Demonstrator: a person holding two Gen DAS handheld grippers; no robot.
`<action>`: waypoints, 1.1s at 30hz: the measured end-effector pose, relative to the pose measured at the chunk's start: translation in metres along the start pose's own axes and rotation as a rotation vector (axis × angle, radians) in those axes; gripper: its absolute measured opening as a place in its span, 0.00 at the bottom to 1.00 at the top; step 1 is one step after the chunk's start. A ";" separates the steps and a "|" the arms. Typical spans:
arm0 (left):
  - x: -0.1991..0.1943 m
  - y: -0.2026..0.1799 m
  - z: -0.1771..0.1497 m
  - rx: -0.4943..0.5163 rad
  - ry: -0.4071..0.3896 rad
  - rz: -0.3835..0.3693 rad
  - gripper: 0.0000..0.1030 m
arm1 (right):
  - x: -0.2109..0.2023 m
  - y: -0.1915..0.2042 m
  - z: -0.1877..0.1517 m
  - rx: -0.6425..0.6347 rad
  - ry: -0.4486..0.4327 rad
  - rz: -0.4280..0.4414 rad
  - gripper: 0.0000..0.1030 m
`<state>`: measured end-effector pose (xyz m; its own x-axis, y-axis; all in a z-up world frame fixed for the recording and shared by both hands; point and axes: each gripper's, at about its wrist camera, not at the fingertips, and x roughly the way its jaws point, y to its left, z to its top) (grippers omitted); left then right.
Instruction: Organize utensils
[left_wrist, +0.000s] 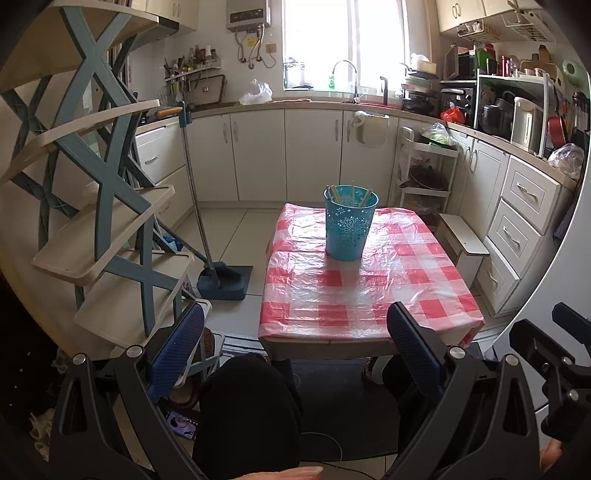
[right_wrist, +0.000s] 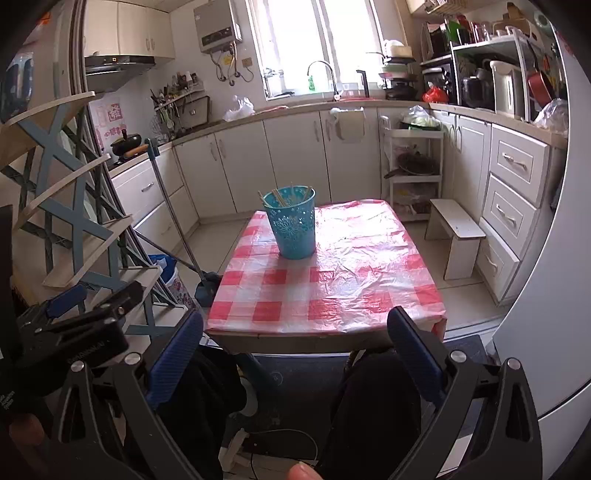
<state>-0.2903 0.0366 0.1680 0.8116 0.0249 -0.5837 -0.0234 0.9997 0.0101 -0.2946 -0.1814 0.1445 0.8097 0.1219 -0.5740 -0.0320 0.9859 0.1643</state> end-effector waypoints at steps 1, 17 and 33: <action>-0.003 -0.001 -0.001 0.003 -0.002 -0.001 0.92 | -0.002 0.000 0.000 -0.002 -0.003 0.001 0.93; -0.034 -0.010 -0.003 0.018 -0.045 -0.023 0.92 | -0.034 0.009 -0.003 -0.014 -0.065 -0.011 0.93; -0.056 -0.006 -0.006 0.002 -0.071 -0.035 0.92 | -0.053 0.018 -0.002 -0.035 -0.119 -0.009 0.93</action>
<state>-0.3388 0.0294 0.1957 0.8514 -0.0097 -0.5244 0.0065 0.9999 -0.0080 -0.3394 -0.1694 0.1761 0.8737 0.1006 -0.4760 -0.0430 0.9905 0.1305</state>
